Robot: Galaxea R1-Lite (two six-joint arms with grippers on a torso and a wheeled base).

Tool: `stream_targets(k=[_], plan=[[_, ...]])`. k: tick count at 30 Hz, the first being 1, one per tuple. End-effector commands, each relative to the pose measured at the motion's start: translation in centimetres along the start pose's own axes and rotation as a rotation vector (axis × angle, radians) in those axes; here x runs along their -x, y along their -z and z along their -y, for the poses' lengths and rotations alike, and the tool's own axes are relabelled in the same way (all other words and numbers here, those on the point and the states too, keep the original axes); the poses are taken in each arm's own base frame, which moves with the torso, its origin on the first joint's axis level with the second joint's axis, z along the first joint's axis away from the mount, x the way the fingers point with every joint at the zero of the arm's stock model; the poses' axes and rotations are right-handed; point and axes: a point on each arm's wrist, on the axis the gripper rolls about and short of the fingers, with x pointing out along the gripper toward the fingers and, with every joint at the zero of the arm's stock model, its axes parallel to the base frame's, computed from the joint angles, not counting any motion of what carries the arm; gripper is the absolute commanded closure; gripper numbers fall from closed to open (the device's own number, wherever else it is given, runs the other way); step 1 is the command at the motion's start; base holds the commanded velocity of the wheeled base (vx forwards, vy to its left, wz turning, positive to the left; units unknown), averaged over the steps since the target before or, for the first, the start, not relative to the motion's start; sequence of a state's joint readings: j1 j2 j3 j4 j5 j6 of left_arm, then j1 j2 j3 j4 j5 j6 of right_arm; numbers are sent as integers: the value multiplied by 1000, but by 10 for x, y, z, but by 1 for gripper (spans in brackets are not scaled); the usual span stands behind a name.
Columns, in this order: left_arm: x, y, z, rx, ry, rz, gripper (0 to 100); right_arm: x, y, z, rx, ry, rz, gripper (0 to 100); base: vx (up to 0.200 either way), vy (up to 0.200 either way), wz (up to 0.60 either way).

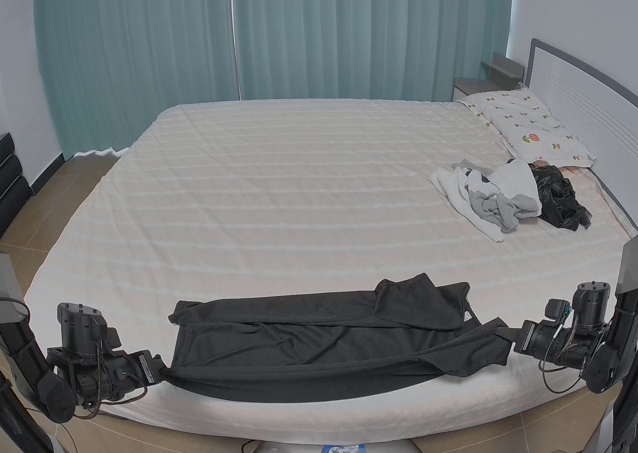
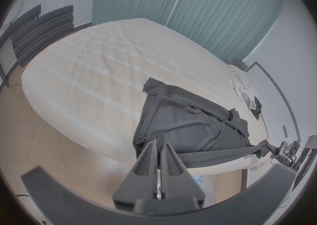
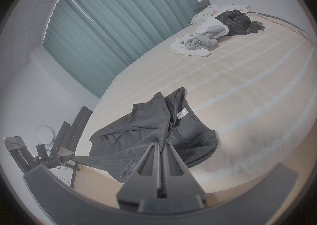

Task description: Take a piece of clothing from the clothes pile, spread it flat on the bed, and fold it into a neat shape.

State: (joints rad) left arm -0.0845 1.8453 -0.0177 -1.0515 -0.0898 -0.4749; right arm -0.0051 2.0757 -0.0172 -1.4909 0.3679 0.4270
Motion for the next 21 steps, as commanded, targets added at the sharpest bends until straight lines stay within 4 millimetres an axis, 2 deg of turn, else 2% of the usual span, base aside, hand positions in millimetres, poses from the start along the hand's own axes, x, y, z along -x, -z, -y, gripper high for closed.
stream_targets(k=[1,11,21], plan=[[-9,6,-4,3,-28,-51,100,-2,9,5,-1,18,-49,100,0,0,0],[-30,-5,-2,8,-31,-27,100,-28,6,14,8,20,-23,100,0,0,0],[-60,-15,-2,17,-43,-23,100,-62,-3,20,31,16,18,100,0,0,0]])
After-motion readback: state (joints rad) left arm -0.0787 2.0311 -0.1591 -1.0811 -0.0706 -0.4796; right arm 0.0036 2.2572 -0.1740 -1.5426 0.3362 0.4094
